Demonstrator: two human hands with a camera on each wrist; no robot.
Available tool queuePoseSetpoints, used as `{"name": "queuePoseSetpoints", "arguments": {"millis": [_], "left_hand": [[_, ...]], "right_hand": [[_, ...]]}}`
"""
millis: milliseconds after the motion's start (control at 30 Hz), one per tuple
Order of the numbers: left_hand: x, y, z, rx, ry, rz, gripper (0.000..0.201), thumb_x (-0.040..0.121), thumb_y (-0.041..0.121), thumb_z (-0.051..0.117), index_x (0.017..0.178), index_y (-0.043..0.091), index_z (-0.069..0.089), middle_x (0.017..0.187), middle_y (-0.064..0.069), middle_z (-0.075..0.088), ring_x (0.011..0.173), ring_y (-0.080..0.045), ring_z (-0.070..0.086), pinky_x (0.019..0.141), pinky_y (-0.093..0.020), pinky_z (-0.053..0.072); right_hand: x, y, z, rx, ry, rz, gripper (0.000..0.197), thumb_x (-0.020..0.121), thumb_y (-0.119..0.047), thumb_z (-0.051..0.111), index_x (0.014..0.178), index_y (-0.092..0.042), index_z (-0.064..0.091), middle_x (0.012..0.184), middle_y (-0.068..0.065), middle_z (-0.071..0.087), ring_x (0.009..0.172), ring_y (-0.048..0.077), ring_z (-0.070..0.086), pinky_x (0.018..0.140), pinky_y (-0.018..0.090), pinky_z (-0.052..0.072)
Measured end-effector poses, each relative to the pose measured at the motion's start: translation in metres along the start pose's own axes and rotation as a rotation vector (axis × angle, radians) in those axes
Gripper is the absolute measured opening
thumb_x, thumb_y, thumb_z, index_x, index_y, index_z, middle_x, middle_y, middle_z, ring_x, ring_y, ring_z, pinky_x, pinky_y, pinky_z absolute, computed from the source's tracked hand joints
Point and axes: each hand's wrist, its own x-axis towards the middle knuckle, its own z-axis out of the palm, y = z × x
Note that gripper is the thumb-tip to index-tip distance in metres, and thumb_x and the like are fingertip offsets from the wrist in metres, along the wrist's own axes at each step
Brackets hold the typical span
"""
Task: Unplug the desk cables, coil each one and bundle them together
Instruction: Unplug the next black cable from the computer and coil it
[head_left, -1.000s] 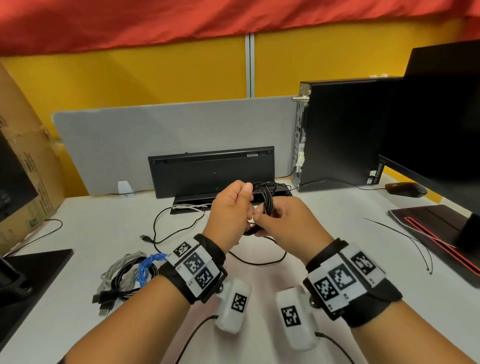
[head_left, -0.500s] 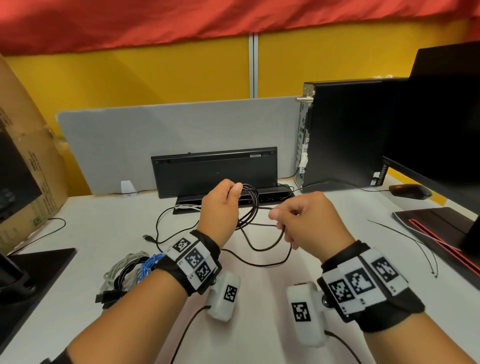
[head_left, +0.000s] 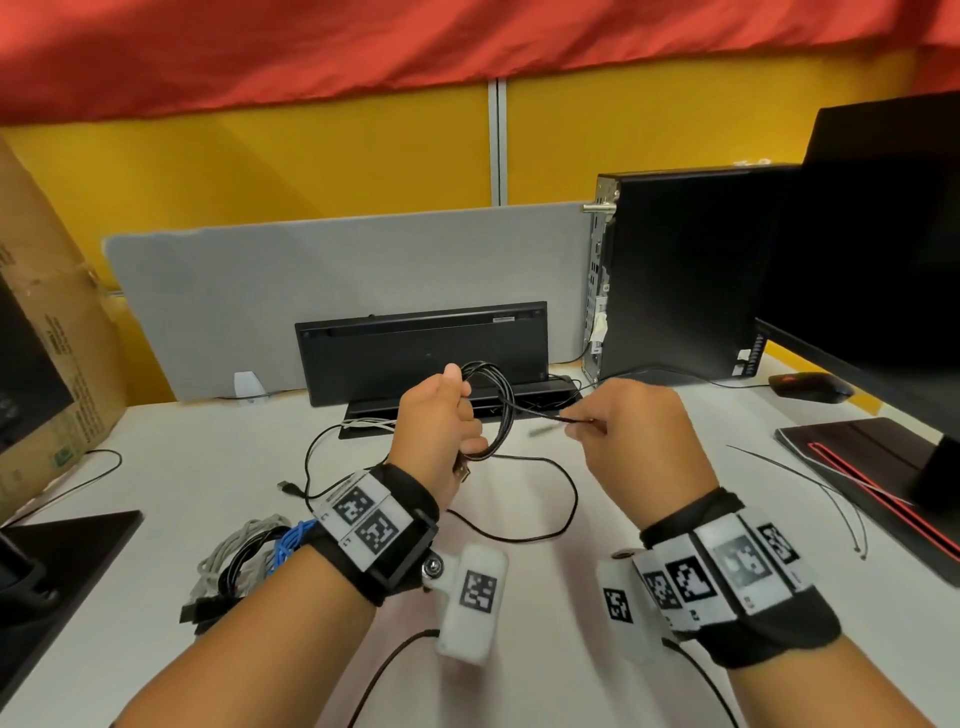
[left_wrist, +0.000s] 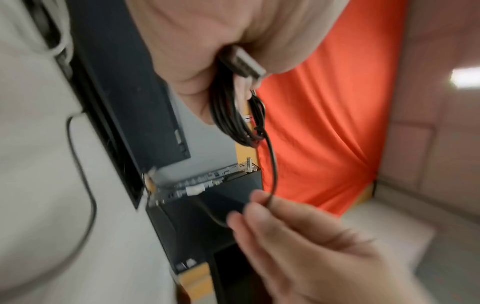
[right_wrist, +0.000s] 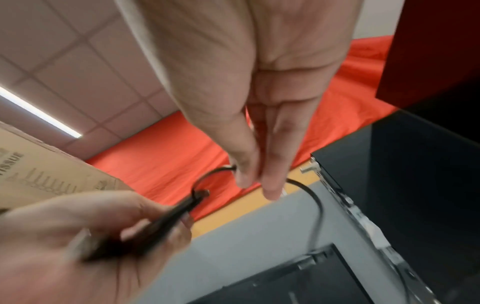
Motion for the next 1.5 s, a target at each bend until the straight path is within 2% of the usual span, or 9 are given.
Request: {"name": "queuePoseSetpoints", "arguments": {"millis": [100, 300, 467, 700, 867, 1000, 1300, 1400, 1500], "left_hand": [[-0.006, 0.0, 0.003, -0.233, -0.1, -0.111, 0.033, 0.106, 0.031, 0.035, 0.079, 0.014, 0.044, 0.058, 0.005, 0.021, 0.041, -0.007, 0.019, 0.04, -0.018, 0.022], [-0.016, -0.008, 0.018, -0.388, -0.132, -0.142, 0.032, 0.106, 0.03, 0.033, 0.081, 0.011, 0.043, 0.055, 0.003, 0.025, 0.038, -0.007, 0.023, 0.039, -0.02, 0.034], [-0.016, -0.014, 0.018, -0.366, -0.112, -0.072, 0.031, 0.106, 0.029, 0.033, 0.082, 0.012, 0.043, 0.053, 0.003, 0.027, 0.038, -0.007, 0.025, 0.039, -0.021, 0.035], [-0.011, -0.018, 0.014, -0.235, -0.135, 0.011, 0.032, 0.106, 0.031, 0.032, 0.082, 0.013, 0.043, 0.051, 0.004, 0.03, 0.037, -0.008, 0.031, 0.041, -0.022, 0.04], [-0.01, -0.019, 0.012, -0.165, -0.185, 0.001, 0.03, 0.106, 0.03, 0.033, 0.084, 0.012, 0.045, 0.061, 0.0, 0.041, 0.043, -0.011, 0.038, 0.045, -0.023, 0.044], [-0.012, -0.02, 0.012, -0.087, -0.212, 0.023, 0.029, 0.106, 0.028, 0.034, 0.09, 0.008, 0.048, 0.071, -0.005, 0.042, 0.051, -0.014, 0.045, 0.053, -0.026, 0.045], [-0.008, -0.014, 0.016, 0.073, -0.111, 0.13, 0.028, 0.105, 0.026, 0.035, 0.083, 0.011, 0.044, 0.074, -0.003, 0.04, 0.049, -0.012, 0.036, 0.05, -0.028, 0.039], [-0.007, -0.012, 0.014, 0.044, -0.102, 0.134, 0.028, 0.105, 0.023, 0.034, 0.082, 0.012, 0.046, 0.079, -0.004, 0.049, 0.054, -0.014, 0.046, 0.059, -0.03, 0.046], [-0.005, -0.011, 0.006, -0.002, -0.132, 0.115, 0.029, 0.105, 0.017, 0.032, 0.084, 0.01, 0.05, 0.081, -0.007, 0.052, 0.071, -0.019, 0.053, 0.078, -0.037, 0.049]], "right_hand": [[0.001, 0.003, 0.014, 0.272, 0.122, 0.022, 0.012, 0.079, -0.011, 0.077, 0.091, -0.013, 0.079, 0.081, -0.008, 0.068, 0.071, -0.001, 0.055, 0.069, -0.003, 0.034], [-0.003, -0.003, 0.035, 0.674, 0.136, 0.054, 0.021, 0.073, -0.002, 0.079, 0.066, -0.022, 0.078, 0.06, -0.004, 0.068, 0.058, 0.002, 0.06, 0.06, 0.009, 0.045], [-0.004, -0.002, 0.033, 0.915, 0.036, 0.075, 0.03, 0.084, -0.002, 0.067, 0.084, -0.029, 0.08, 0.08, -0.001, 0.076, 0.082, 0.016, 0.072, 0.077, 0.028, 0.058], [-0.008, -0.005, 0.03, 1.12, -0.078, 0.121, 0.056, 0.08, -0.009, 0.076, 0.13, -0.022, 0.056, 0.085, 0.002, 0.077, 0.089, 0.014, 0.072, 0.085, 0.024, 0.055], [-0.009, -0.01, 0.027, 1.303, -0.139, 0.2, 0.048, 0.086, 0.003, 0.065, 0.123, -0.027, 0.057, 0.089, 0.019, 0.073, 0.086, 0.026, 0.071, 0.083, 0.03, 0.056], [-0.006, -0.01, 0.028, 1.546, -0.224, 0.243, 0.034, 0.091, 0.004, 0.054, 0.122, -0.009, 0.057, 0.079, 0.007, 0.071, 0.072, 0.017, 0.068, 0.071, 0.028, 0.053], [0.0, -0.003, 0.03, 0.644, -0.216, 0.236, 0.046, 0.083, -0.003, 0.062, 0.126, -0.02, 0.054, 0.097, 0.004, 0.067, 0.074, 0.016, 0.067, 0.068, 0.031, 0.06], [0.0, -0.002, 0.03, 0.72, -0.178, 0.297, 0.012, 0.089, -0.001, 0.058, 0.095, -0.005, 0.069, 0.075, 0.01, 0.071, 0.061, 0.017, 0.067, 0.064, 0.039, 0.061], [0.0, 0.001, 0.024, 0.899, -0.029, 0.293, 0.025, 0.091, 0.001, 0.055, 0.076, -0.011, 0.072, 0.062, 0.002, 0.067, 0.055, 0.011, 0.064, 0.06, 0.033, 0.06]]}}
